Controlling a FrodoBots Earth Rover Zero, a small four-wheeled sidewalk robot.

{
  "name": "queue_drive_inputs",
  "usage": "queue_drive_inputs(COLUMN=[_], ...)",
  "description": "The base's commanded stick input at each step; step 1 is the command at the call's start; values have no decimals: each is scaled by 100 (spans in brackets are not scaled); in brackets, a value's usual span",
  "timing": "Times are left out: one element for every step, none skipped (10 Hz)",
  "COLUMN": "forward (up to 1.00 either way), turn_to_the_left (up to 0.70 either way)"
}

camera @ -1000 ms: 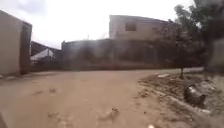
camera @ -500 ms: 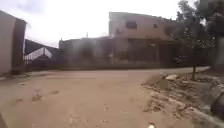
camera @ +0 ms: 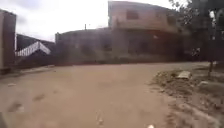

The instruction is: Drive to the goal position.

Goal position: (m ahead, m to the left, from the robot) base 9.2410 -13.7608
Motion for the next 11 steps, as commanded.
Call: queue_drive_inputs(forward=[100, 100, 100, 100, 100, 100, 100, 100, 100, 100, 100], turn_to_the_left=[-27, -27, -27, -27, -27, -27, -27, -27, -27, -27, -27])
